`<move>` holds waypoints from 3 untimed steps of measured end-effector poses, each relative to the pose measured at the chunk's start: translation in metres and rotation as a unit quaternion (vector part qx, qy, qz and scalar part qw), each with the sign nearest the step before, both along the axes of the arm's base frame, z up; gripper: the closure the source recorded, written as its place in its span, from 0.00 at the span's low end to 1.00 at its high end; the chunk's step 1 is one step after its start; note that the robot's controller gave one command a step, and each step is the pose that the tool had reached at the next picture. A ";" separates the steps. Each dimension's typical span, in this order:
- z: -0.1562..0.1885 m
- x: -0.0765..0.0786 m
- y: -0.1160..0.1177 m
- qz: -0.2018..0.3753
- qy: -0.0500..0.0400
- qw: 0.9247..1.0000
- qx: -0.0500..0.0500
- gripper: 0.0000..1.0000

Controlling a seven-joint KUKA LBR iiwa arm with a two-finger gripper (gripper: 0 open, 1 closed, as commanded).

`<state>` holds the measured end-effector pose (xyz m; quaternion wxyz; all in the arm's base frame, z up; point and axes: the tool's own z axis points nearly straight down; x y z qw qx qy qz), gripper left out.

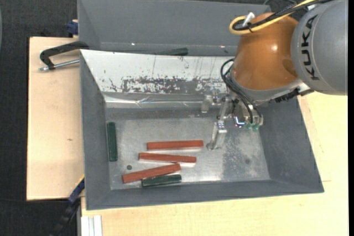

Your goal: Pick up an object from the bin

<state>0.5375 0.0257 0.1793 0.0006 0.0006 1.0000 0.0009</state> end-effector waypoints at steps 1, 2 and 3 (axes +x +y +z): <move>0.000 0.000 0.000 0.000 0.000 1.000 0.000 0.00; -0.039 -0.008 0.025 0.002 -0.004 1.000 0.000 0.00; -0.055 -0.012 0.035 0.006 -0.001 1.000 0.000 0.00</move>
Offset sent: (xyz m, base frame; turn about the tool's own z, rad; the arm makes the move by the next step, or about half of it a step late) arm -0.0275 0.0675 -0.1093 -0.0158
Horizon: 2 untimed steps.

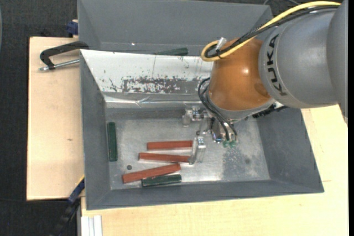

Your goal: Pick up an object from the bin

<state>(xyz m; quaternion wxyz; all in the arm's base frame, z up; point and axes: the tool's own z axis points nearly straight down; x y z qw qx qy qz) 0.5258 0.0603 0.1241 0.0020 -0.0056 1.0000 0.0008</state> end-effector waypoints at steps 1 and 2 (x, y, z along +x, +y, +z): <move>-0.017 0.017 -0.039 0.028 0.000 1.000 0.000 0.00; -0.053 0.038 0.043 0.146 -0.001 0.989 0.000 1.00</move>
Offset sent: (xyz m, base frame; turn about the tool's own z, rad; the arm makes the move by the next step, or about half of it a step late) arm 0.0367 0.0417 -0.0541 -0.2936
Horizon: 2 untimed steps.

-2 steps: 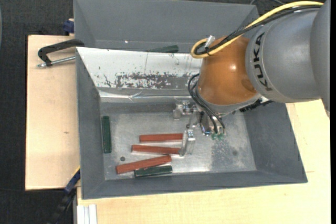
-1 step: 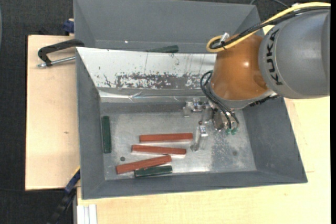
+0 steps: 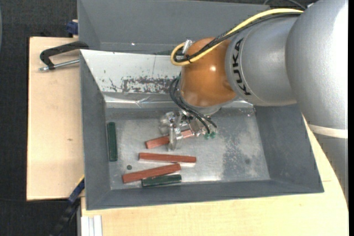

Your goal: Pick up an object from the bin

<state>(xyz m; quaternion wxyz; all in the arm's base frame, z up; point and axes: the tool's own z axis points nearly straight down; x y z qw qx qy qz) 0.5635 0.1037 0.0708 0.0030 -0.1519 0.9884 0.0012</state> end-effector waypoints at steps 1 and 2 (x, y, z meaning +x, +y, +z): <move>0.000 0.000 0.000 0.000 0.000 1.000 0.000 1.00; 0.112 0.013 0.004 0.025 0.000 1.000 0.000 1.00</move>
Offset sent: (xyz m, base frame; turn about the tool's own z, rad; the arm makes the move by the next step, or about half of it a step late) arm 0.0117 0.0030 0.1111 -0.0508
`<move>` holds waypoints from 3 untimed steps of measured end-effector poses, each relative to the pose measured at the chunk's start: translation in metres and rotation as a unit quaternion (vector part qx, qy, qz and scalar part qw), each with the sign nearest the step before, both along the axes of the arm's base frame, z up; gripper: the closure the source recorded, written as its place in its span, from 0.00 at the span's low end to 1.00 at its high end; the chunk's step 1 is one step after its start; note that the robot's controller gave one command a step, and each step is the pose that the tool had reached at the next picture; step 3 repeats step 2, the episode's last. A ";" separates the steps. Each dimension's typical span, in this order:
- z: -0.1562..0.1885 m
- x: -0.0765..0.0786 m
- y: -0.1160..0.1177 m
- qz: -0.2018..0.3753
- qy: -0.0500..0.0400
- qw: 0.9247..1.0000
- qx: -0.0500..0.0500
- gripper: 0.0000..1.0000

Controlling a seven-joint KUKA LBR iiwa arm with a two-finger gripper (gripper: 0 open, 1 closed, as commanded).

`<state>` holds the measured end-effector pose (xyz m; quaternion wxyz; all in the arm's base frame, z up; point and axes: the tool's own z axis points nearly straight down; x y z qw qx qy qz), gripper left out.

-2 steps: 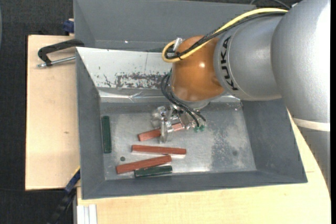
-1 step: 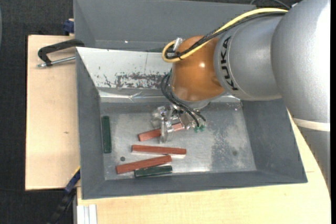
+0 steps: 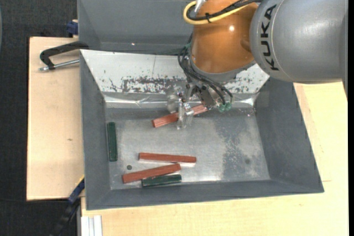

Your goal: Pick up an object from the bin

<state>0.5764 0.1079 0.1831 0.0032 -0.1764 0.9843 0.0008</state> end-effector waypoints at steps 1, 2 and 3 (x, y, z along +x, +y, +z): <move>0.000 0.000 0.000 0.000 0.000 1.000 0.000 1.00; 0.046 0.004 -0.026 -0.001 0.002 1.000 0.000 1.00; 0.046 0.004 -0.026 -0.001 0.002 1.000 0.000 1.00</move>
Offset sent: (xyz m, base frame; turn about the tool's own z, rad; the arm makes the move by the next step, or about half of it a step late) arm 0.0052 -0.0379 0.0642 0.0039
